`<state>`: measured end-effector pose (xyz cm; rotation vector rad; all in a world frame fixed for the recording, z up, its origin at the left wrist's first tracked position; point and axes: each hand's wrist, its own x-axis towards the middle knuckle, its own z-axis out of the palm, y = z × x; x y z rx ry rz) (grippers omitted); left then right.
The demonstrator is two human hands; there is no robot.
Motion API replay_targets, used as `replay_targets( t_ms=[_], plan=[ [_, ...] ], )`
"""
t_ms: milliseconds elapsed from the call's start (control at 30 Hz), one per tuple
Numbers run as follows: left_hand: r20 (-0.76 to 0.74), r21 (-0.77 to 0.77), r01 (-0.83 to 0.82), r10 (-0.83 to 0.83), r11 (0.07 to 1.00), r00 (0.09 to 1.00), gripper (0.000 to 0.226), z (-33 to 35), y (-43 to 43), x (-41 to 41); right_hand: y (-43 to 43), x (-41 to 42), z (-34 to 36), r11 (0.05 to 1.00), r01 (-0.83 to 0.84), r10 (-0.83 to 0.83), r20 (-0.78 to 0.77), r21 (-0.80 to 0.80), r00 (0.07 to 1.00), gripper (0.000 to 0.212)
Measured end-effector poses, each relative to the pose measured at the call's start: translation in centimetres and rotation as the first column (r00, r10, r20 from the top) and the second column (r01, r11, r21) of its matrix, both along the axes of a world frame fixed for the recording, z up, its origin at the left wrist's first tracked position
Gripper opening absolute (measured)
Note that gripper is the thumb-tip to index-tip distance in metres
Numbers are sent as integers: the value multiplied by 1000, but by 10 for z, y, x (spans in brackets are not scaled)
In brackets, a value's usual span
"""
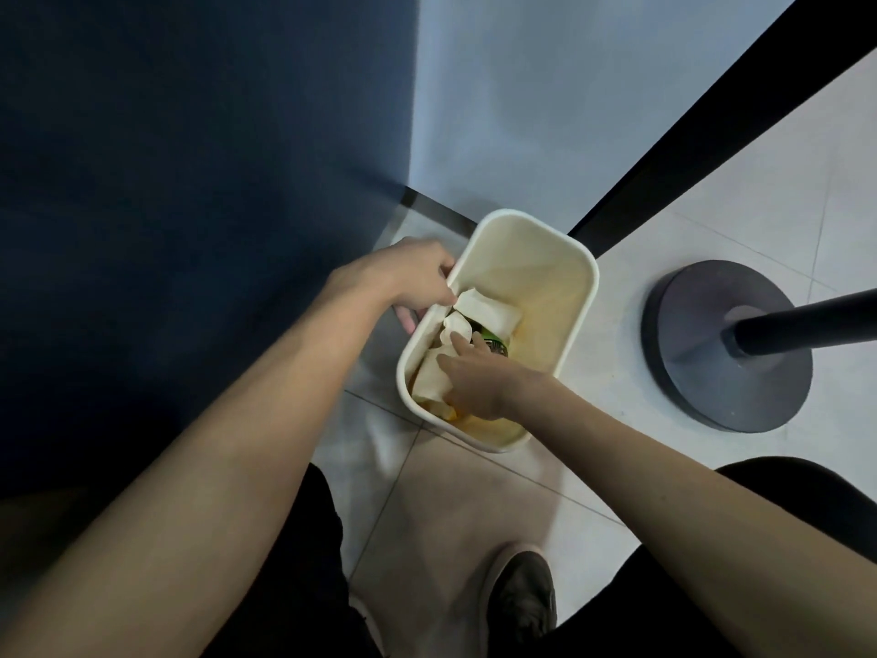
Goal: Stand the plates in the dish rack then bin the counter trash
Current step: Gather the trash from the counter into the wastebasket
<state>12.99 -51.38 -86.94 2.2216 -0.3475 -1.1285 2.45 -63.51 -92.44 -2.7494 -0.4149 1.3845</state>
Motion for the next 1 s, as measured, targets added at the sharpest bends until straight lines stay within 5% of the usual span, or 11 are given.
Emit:
replay_targets(
  t_ms=[200,467,667,833,1000],
  plan=[
    [28,21,24,-24,1000,999,18,8,4,-1,-8,25,19,975,194,-200,52,105,978,49],
    [280,-63,-114,127,991,951,22,27,13,2,-42,57,85,874,378,-449,212,305,868,43],
    [414,-99,-151,179,983,892,17,49,21,-17,-57,44,105,845,358,-494,322,398,807,10],
    [282,-174,-243,284,954,916,12,68,31,-71,-50,7,110,607,503,-698,109,616,708,13],
    [295,-106,-470,479,876,827,16,85,49,-151,-32,-77,152,319,753,-817,-235,576,526,10]
  ],
)
